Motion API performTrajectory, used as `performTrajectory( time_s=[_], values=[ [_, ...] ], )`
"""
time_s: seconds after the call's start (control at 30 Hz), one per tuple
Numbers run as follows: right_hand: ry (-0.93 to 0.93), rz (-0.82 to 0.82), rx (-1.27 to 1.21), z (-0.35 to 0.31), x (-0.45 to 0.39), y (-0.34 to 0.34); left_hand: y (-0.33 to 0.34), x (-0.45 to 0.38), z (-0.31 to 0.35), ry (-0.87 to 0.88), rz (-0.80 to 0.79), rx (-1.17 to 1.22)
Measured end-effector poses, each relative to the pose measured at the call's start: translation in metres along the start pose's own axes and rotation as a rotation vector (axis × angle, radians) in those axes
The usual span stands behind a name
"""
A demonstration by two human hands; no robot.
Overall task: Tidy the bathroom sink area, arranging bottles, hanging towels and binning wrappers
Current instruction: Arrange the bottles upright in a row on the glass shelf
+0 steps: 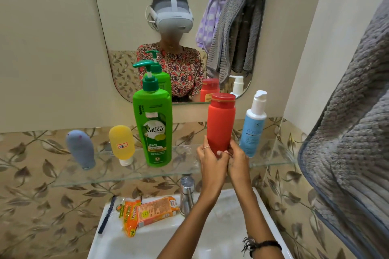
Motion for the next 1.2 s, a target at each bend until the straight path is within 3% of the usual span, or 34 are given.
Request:
performTrajectory(
  time_s=[0.3,0.43,0.53,0.6,0.77,0.83,0.97,1.2],
  values=[
    [0.047,0.017,-0.011,0.006,0.003,-0.001,0.003,0.004,-0.002,0.044,0.019,-0.052],
    [0.116,0.295,-0.013,0.002,0.033,-0.001,-0.01,0.021,-0.008,0.091,0.039,0.015],
    [0.036,0.481,-0.054,-0.016,0.057,0.006,-0.037,0.035,-0.017,0.13,0.117,0.085],
    [-0.016,0.424,-0.1,-0.026,0.059,0.023,-0.06,0.043,-0.019,0.17,0.228,0.131],
    [-0.014,0.083,-0.25,-0.042,0.046,0.082,-0.115,0.047,-0.017,0.199,0.563,0.133],
    [-0.039,-0.01,-0.212,-0.049,0.042,0.099,-0.127,0.037,-0.019,0.16,0.548,0.119],
    [-0.082,-0.064,-0.153,-0.056,0.036,0.117,-0.134,0.012,-0.026,0.073,0.361,0.155],
    [-0.091,-0.057,-0.08,-0.046,0.025,0.105,-0.116,0.002,-0.024,0.037,0.332,0.008]
  ],
)
Point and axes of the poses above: each hand's wrist, its own x-axis away from the middle knuckle, its own y-axis out of the palm, z = x × y, the point moved 7 cm from there along -x, towards the middle knuckle, and after that the axes turned 9 degrees about -y, right-handed, at the moved point
